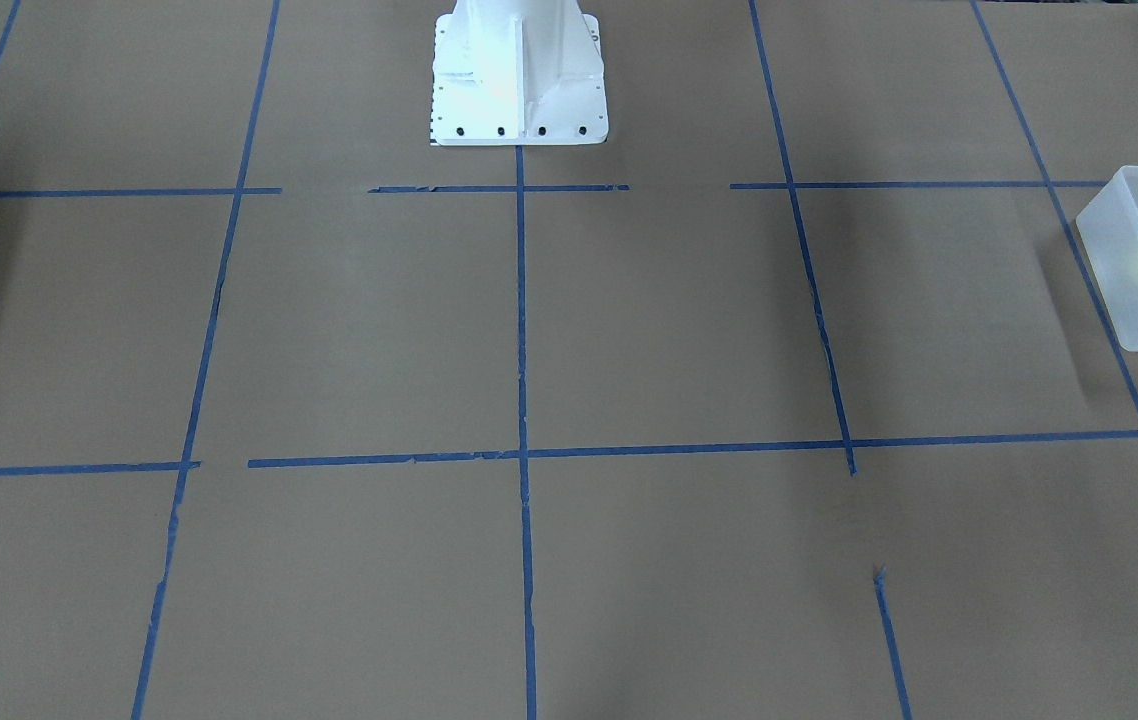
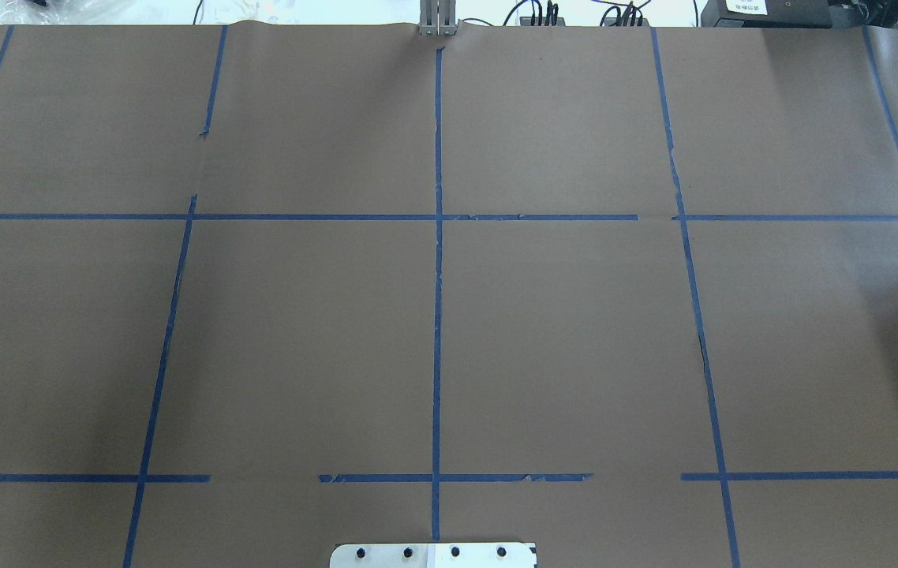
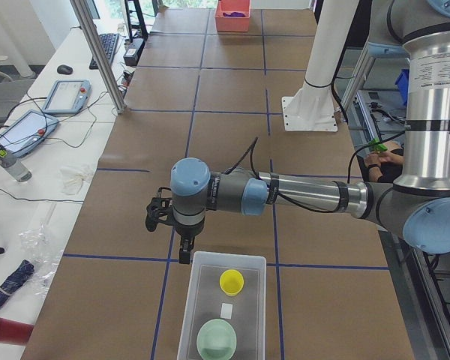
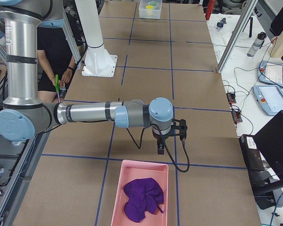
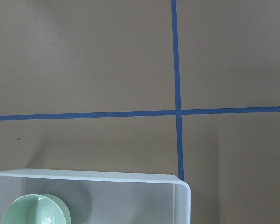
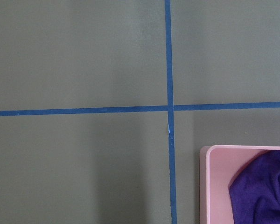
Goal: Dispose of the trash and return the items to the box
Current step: 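Lower the pale green bowl into the clear bin with the left gripper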
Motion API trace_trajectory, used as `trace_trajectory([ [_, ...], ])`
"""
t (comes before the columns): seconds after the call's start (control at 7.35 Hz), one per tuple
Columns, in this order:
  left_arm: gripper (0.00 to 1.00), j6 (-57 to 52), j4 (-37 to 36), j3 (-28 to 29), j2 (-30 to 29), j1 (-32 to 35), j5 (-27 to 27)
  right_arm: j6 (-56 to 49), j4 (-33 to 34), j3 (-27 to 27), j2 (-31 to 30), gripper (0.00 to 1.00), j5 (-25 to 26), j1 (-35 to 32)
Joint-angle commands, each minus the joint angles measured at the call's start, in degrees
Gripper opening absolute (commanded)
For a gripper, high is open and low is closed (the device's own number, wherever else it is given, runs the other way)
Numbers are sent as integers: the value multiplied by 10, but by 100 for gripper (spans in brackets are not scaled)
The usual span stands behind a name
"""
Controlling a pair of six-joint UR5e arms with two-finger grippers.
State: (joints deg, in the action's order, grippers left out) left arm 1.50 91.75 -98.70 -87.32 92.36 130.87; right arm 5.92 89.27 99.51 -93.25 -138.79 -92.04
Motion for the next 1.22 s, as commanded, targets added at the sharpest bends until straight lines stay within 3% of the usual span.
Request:
trace_trajectory([
  [0.0,100,0,18,19,0,-3,1,0,0,-4,0,100,0,0],
  [0.27,100,2,60,39,1,-3,2,0,0,-5,0,100,1,0],
  [0.95,100,6,57,38,1,-3,7,1,-1,-5,0,100,1,0],
  [1.09,100,5,55,39,2,-3,33,1,-1,-5,0,100,1,0],
])
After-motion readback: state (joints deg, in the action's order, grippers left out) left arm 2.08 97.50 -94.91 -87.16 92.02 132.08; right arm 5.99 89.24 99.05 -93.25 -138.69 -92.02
